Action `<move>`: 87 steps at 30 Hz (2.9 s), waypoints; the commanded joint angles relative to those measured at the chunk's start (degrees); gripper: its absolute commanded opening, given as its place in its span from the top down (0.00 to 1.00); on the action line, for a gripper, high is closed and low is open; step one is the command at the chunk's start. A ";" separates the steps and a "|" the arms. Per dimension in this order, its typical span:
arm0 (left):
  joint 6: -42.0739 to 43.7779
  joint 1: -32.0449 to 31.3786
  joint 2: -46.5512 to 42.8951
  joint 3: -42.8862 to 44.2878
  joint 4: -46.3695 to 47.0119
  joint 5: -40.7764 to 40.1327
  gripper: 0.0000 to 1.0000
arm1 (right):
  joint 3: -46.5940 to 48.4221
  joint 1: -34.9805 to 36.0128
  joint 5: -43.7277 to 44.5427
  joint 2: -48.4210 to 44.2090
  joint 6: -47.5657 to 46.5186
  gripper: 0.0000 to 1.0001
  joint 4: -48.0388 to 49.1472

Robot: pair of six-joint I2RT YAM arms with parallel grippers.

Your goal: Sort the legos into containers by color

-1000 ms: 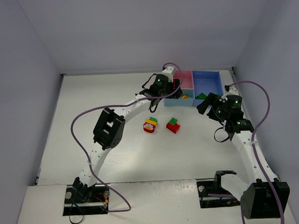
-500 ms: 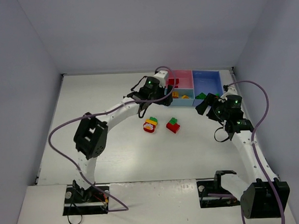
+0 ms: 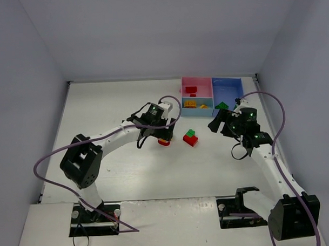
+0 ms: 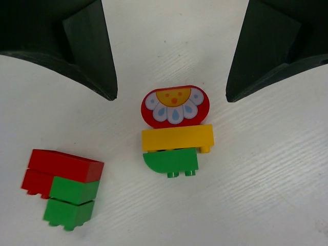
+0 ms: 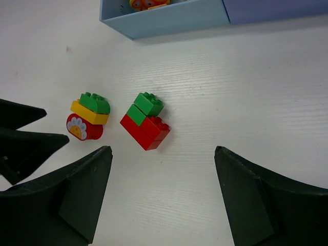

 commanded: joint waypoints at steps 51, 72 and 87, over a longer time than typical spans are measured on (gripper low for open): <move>24.02 -2.66 -18.12 -24.73 34.80 0.39 0.84 | 16.45 12.19 -23.38 13.71 -0.64 0.27 3.30; 34.85 -2.75 -32.82 -33.71 42.37 7.42 0.84 | 25.69 24.51 -24.19 24.97 -1.52 0.32 4.18; 34.49 -2.75 -33.09 -33.89 42.19 9.10 0.84 | 27.10 25.65 -24.72 25.32 -1.17 0.40 6.29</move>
